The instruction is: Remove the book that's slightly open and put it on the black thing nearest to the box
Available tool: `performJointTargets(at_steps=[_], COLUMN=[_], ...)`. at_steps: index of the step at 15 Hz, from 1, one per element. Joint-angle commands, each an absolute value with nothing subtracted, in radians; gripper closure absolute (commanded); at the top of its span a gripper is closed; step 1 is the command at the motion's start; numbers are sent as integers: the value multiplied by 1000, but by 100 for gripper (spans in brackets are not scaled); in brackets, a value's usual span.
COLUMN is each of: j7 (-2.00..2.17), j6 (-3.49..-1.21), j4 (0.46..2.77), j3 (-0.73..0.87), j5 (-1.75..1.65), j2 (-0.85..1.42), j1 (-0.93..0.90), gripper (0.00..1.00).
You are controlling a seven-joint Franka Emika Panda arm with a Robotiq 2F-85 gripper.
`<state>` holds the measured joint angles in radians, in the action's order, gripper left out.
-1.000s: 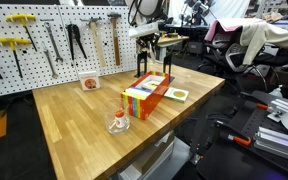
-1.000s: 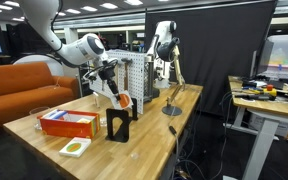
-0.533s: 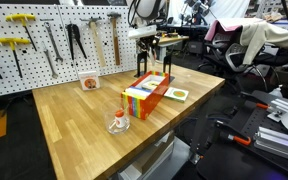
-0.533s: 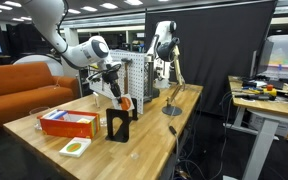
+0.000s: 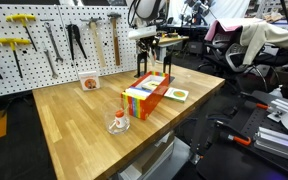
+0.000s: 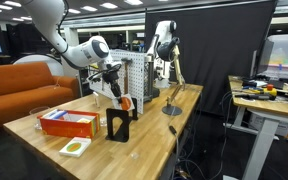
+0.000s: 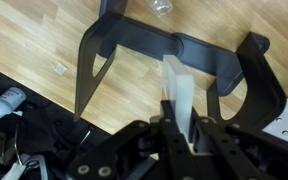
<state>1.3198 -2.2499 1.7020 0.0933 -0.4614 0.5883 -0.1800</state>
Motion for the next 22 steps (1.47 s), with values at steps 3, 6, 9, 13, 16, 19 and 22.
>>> performJointTargets(at_steps=[3,6,9,13,16,19,22], j7=[1312,1312,1297,1273,1257,1244,1228], j6=[-2249,-2254,-2284,-2336,-2355,-2361,-2361], j4=[1673,1660,1651,1636,1617,1600,1591], j3=[100,106,105,106,109,114,119], j5=[-340,-282,-232,-202,-188,-183,-176], j2=[623,653,682,723,752,770,778], j1=[-162,-152,-140,-140,-140,-140,-139], gripper=[96,96,96,96,96,96,96])
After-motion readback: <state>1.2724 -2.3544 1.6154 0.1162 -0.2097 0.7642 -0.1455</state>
